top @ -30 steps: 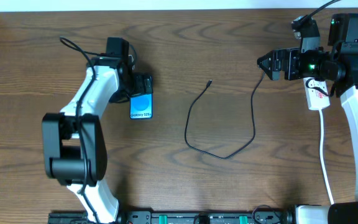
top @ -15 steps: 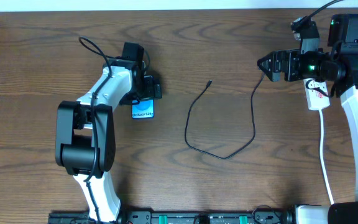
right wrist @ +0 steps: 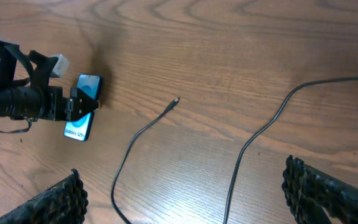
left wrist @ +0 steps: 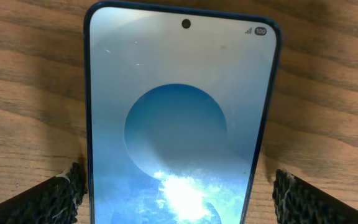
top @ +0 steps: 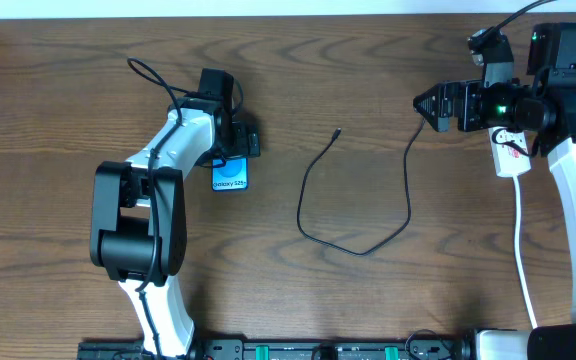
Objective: Plug charger to phone and switch on socket
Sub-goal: 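Lower the left gripper and grasp the phone's bottom edge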
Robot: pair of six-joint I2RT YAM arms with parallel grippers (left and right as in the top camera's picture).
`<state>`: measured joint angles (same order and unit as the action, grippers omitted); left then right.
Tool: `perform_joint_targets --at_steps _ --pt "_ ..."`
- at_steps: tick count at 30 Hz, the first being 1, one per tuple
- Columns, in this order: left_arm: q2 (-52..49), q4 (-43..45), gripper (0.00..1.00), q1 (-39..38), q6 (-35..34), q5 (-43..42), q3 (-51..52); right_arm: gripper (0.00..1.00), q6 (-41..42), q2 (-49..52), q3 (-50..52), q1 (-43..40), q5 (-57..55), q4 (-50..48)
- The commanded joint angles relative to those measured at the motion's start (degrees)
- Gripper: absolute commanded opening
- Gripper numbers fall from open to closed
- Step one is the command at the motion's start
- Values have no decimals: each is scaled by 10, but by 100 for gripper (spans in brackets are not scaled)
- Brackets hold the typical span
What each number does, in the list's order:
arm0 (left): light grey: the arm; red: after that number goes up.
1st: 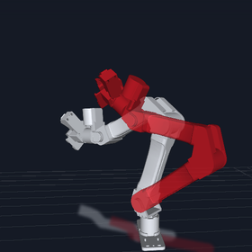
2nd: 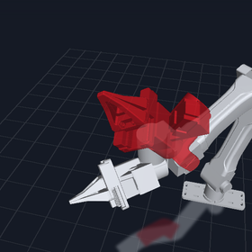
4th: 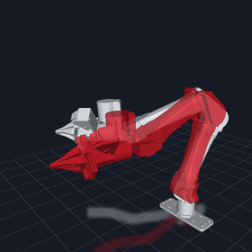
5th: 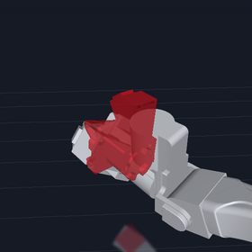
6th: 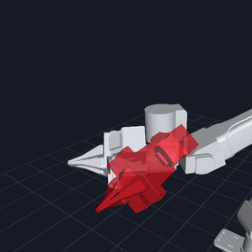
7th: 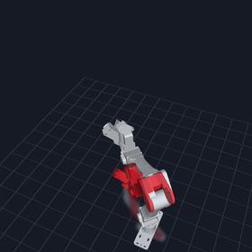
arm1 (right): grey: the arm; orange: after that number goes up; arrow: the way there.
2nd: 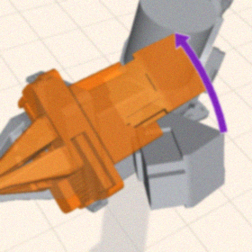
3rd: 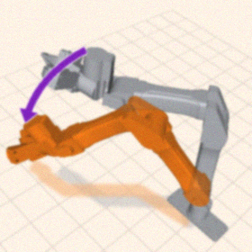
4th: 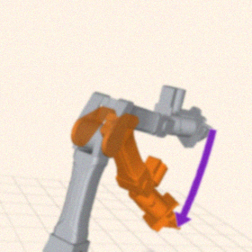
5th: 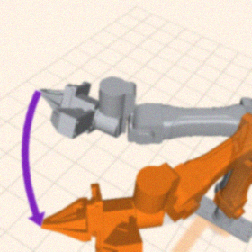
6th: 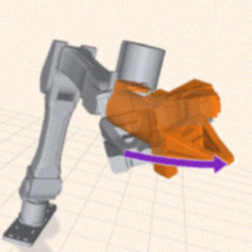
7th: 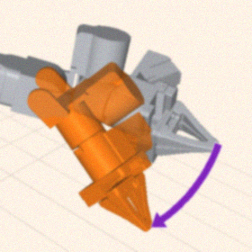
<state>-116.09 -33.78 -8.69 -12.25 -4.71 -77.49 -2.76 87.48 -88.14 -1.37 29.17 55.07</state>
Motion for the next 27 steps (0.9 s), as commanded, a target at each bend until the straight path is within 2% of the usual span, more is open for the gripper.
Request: perform_joint_targets --at_steps 1,6,11,12,13,27 --pt "-18 -4 98 -1 -7 9 5 99 -7 -2 -10 3 10 2" --pt "-26 -16 97 -1 -8 9 5 99 -7 -2 -10 3 10 9" --pt "-27 -19 89 -1 -8 9 5 99 -7 -2 -10 3 10 11" --pt "-27 -19 83 -1 -8 9 5 99 -7 -2 -10 3 10 11" --pt "-27 -19 82 -1 -8 9 5 99 -7 -2 -10 3 10 11" --pt "-19 -20 77 -1 -10 9 -8 99 -7 -2 -10 3 10 10"
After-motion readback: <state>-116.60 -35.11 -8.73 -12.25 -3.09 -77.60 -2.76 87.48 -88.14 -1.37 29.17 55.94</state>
